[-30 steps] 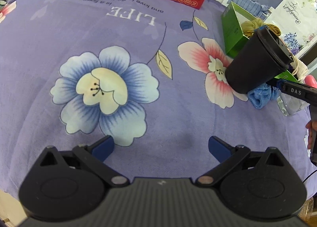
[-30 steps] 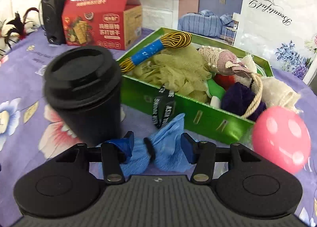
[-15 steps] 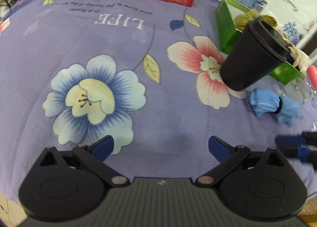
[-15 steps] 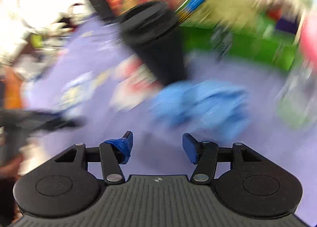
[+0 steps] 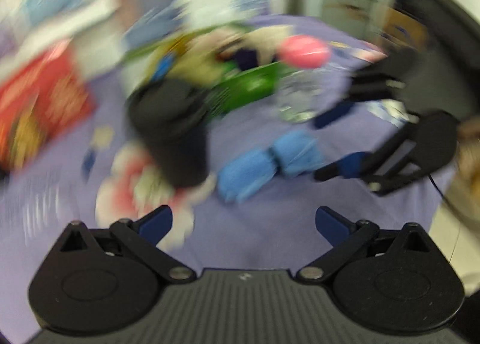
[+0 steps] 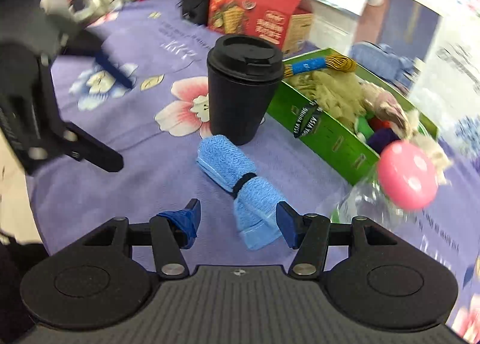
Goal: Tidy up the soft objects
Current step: 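Grasp the blue towel with the left gripper beside the right and lift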
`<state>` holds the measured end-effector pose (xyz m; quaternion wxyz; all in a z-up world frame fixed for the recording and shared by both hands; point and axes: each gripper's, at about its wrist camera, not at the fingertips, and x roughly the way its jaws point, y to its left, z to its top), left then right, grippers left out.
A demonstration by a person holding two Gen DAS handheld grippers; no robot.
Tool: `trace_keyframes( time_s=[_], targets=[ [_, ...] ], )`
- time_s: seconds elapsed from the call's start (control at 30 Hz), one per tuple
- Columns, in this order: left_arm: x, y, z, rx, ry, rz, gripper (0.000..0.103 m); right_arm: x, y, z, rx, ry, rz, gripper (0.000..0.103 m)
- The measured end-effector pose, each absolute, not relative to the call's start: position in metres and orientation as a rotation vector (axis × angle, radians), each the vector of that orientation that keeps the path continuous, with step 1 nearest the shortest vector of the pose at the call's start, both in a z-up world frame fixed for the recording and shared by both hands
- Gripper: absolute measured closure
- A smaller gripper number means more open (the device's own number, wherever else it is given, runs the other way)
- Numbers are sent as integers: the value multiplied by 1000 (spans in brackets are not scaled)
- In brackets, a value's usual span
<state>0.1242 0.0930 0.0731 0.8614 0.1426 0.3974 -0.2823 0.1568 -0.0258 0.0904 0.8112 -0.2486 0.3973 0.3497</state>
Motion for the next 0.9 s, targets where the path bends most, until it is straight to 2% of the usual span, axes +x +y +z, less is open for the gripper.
trace_keyframes(
  time_s=[0.2, 0.4, 0.47, 0.57, 0.63, 0.77, 0.9],
  targets=[
    [153, 63, 69, 544, 729, -863, 3, 185, -21, 78, -650, 890, 842, 62],
    [168, 48, 44, 629, 718, -992, 3, 207, -21, 59, -617, 957, 903, 62],
    [169, 46, 36, 690, 663, -970, 1, 213, -21, 51, -596, 966, 902, 62],
    [163, 40, 30, 745, 644, -928, 6, 217, -25, 39, -554, 999, 911, 62],
    [155, 37, 29, 795, 640, -919, 15, 215, -30, 38, -521, 975, 927, 61],
    [135, 32, 28, 903, 582, -962, 9, 213, -40, 35, -467, 965, 920, 61],
    [151, 23, 17, 916, 657, -951, 8, 215, -40, 36, -473, 973, 929, 60]
  ],
)
